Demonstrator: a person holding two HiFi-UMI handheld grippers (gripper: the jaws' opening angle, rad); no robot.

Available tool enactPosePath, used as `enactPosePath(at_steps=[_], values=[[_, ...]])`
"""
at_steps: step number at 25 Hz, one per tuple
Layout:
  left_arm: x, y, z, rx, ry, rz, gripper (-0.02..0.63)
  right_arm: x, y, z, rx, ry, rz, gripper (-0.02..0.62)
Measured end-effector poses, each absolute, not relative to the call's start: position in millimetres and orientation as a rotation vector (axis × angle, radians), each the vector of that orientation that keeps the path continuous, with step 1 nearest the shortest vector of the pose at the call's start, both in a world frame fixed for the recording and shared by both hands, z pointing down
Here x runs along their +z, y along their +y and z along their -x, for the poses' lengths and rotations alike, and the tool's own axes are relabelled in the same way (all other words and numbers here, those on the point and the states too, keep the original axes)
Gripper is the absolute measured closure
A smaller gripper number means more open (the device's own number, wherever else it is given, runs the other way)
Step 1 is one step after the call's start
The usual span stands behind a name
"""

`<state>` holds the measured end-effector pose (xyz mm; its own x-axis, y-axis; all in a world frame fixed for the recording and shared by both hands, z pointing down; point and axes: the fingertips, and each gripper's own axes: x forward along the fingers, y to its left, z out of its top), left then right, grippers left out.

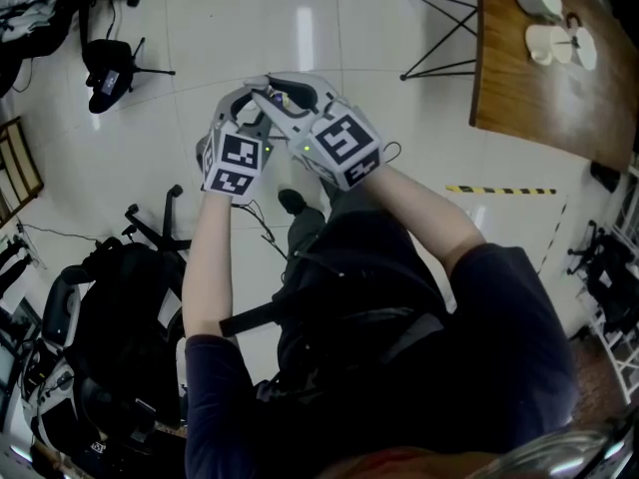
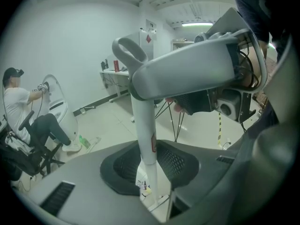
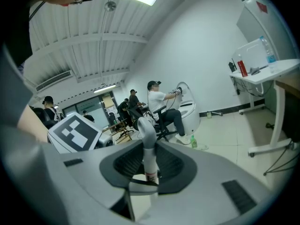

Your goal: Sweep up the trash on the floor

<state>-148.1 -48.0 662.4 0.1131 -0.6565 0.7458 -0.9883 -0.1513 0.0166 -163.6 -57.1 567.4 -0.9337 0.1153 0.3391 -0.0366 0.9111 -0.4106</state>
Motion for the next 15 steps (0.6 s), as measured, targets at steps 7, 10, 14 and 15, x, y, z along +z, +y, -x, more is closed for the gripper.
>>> enactPosePath(at_steps=[7, 10, 14, 15], values=[[654, -58, 154, 0.83, -1.58, -1.884, 0.503, 560, -65, 168, 0.58, -2.734, 0.036, 0.494], [652, -63, 155, 0.836, -1.566, -1.883, 0.503, 555, -71, 169, 0.571, -2.751, 0.034, 0.492], [646, -63, 152, 0.861, -1.554, -1.892, 0.503, 549, -68, 166, 0.553, -2.763, 0.044, 0.491], [645, -61, 152, 0.87, -1.547, -1.892, 0.503, 548, -67, 165, 0.555, -2.763, 0.047, 0.491]])
